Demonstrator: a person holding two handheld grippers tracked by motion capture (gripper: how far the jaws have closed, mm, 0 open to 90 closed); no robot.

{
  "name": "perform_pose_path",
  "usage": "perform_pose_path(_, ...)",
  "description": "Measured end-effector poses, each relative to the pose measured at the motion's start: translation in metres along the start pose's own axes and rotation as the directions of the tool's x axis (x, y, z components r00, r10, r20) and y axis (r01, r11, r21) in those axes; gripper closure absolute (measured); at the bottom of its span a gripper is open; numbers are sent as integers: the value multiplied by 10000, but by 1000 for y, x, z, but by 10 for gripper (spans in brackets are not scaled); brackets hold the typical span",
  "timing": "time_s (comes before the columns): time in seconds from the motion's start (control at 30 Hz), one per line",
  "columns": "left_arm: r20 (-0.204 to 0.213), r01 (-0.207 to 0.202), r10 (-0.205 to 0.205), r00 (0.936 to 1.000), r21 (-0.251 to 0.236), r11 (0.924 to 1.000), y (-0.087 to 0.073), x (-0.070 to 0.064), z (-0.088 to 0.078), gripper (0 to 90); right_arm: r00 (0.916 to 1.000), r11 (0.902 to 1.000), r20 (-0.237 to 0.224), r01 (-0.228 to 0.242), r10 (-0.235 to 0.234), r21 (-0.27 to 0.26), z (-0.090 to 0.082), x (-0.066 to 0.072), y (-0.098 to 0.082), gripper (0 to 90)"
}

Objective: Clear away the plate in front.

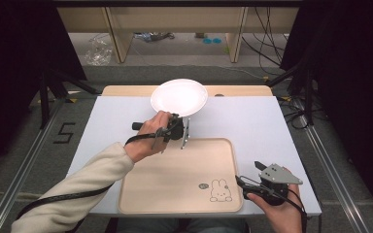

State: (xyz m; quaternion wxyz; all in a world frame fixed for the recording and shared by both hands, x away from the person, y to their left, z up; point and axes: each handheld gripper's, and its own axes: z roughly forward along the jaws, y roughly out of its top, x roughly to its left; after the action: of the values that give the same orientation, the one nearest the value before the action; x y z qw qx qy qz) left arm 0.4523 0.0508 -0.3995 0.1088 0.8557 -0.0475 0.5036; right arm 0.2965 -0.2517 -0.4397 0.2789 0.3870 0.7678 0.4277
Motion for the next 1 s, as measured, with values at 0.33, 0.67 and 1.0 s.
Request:
perform_pose_path(0.33,-79,-38,37,10000,-116,9999,0,2,-9,873,10000,10000,10,11,-11,-6,0,0,0,212)
perform_pose_path(0.67,-135,-133,131,9998,-221,9997,0,1,-18,873,10000,10000,15,13,-13,-3,0,0,0,212)
perform_pose_path(1.0,-269,-229,220,9994,-366,9991,1,1,-28,873,10000,10000,27,12,-12,1,0,0,0,212)
